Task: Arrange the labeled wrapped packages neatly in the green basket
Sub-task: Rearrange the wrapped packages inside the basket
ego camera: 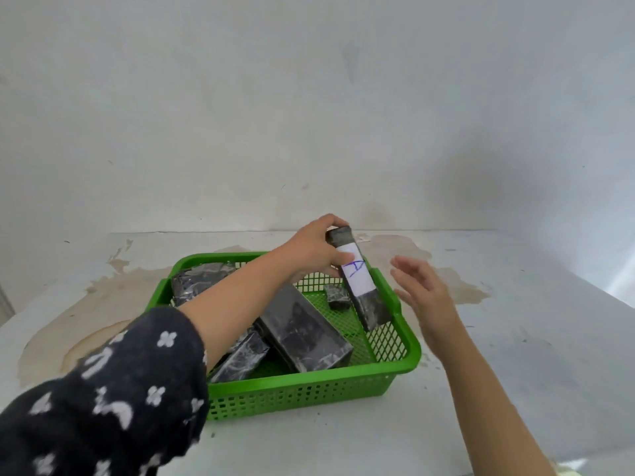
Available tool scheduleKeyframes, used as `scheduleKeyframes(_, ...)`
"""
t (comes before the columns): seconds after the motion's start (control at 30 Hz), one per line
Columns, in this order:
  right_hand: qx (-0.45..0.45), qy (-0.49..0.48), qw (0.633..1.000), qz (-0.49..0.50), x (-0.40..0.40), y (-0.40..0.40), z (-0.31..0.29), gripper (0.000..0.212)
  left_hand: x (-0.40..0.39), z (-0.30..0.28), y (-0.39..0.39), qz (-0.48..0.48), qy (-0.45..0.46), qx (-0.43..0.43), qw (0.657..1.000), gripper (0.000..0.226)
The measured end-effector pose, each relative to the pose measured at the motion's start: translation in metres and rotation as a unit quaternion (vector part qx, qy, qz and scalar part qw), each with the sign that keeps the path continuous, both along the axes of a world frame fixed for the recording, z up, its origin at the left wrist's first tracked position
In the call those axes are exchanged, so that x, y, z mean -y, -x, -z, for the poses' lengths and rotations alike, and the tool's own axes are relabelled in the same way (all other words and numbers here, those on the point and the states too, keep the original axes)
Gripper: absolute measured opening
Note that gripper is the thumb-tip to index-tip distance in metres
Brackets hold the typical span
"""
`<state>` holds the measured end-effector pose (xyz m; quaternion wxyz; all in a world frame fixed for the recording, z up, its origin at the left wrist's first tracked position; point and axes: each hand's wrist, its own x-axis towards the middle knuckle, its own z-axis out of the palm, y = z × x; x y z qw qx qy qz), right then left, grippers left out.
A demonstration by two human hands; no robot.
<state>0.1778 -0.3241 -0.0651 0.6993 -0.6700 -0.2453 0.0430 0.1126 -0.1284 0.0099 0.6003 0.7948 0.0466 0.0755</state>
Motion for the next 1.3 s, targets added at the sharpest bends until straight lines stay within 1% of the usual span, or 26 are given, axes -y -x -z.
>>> scheduleKeyframes(0.07, -0.075, -0.017, 0.996, -0.049, 0.000, -0.001, 0.023, 0.037, -0.004, 0.007, -0.014, 0.014, -0.026, -0.061, 0.998, 0.049)
scheduleKeyframes(0.13, -0.147, -0.068, 0.980, -0.115, -0.001, 0.000, 0.037, 0.039, -0.007, 0.016, -0.023, 0.045, -0.055, -0.123, 0.990, 0.051)
scheduleKeyframes(0.17, -0.161, -0.077, 0.974, -0.137, -0.002, 0.000, 0.041, 0.036, -0.007, 0.020, -0.026, 0.054, -0.059, -0.151, 0.985, 0.053)
scheduleKeyframes(0.23, -0.160, -0.073, 0.974, -0.142, -0.004, 0.001, 0.046, 0.032, -0.008, 0.029, -0.032, 0.063, -0.057, -0.198, 0.977, 0.055)
scheduleKeyframes(0.33, -0.156, -0.086, 0.976, -0.125, -0.007, 0.000, 0.050, 0.026, -0.004, 0.039, -0.040, 0.100, -0.065, -0.235, 0.965, 0.054)
scheduleKeyframes(0.43, -0.142, -0.094, 0.979, -0.117, -0.009, 0.000, 0.052, 0.021, 0.001, 0.046, -0.046, 0.119, -0.105, -0.253, 0.954, 0.052)
scheduleKeyframes(0.47, -0.141, -0.097, 0.978, -0.118, -0.010, 0.000, 0.053, 0.020, 0.000, 0.047, -0.048, 0.120, -0.132, -0.259, 0.949, 0.051)
scheduleKeyframes(0.5, -0.139, -0.098, 0.978, -0.119, -0.010, -0.001, 0.054, 0.021, -0.002, 0.045, -0.049, 0.125, -0.188, -0.260, 0.939, 0.051)
scheduleKeyframes(0.53, -0.137, -0.100, 0.978, -0.121, -0.010, -0.001, 0.055, 0.022, -0.006, 0.043, -0.050, 0.136, -0.276, -0.253, 0.917, 0.052)
scheduleKeyframes(0.57, -0.136, -0.101, 0.978, -0.124, -0.010, -0.002, 0.056, 0.023, -0.010, 0.041, -0.051, 0.150, -0.362, -0.241, 0.888, 0.053)
scheduleKeyframes(0.6, -0.136, -0.102, 0.977, -0.127, -0.010, -0.003, 0.057, 0.025, -0.013, 0.040, -0.051, 0.165, -0.420, -0.224, 0.864, 0.050)
scheduleKeyframes(0.63, -0.136, -0.103, 0.977, -0.130, -0.010, -0.004, 0.058, 0.026, -0.014, 0.041, -0.052, 0.182, -0.450, -0.210, 0.849, 0.045)
scheduleKeyframes(0.7, -0.135, -0.104, 0.976, -0.133, -0.009, -0.005, 0.059, 0.026, -0.011, 0.047, -0.054, 0.201, -0.467, -0.191, 0.840, 0.041)
scheduleKeyframes(0.87, -0.124, -0.096, 0.980, -0.122, -0.011, -0.006, 0.061, 0.021, -0.003, 0.060, -0.063, 0.201, -0.471, -0.149, 0.846, 0.040)
scheduleKeyframes(0.97, -0.125, -0.099, 0.980, -0.121, -0.012, -0.006, 0.060, 0.018, -0.004, 0.059, -0.066, 0.212, -0.483, -0.140, 0.838, 0.038)
scheduleKeyframes(1.0, -0.125, -0.098, 0.980, -0.120, -0.012, -0.006, 0.060, 0.018, -0.003, 0.059, -0.065, 0.220, -0.494, -0.139, 0.829, 0.042)
scheduleKeyframes(1.07, -0.124, -0.098, 0.980, -0.121, -0.012, -0.007, 0.061, 0.019, -0.002, 0.060, -0.063, 0.240, -0.538, -0.132, 0.797, 0.052)
scheduleKeyframes(1.13, -0.126, -0.100, 0.979, -0.125, -0.012, -0.007, 0.061, 0.019, 0.003, 0.063, -0.063, 0.255, -0.580, -0.114, 0.765, 0.050)
scheduleKeyframes(1.2, -0.126, -0.100, 0.979, -0.126, -0.012, -0.007, 0.061, 0.020, 0.006, 0.064, -0.064, 0.260, -0.600, -0.101, 0.750, 0.046)
scheduleKeyframes(1.3, -0.127, -0.101, 0.979, -0.123, -0.012, -0.007, 0.060, 0.020, 0.009, 0.060, -0.064, 0.274, -0.616, -0.096, 0.733, 0.048)
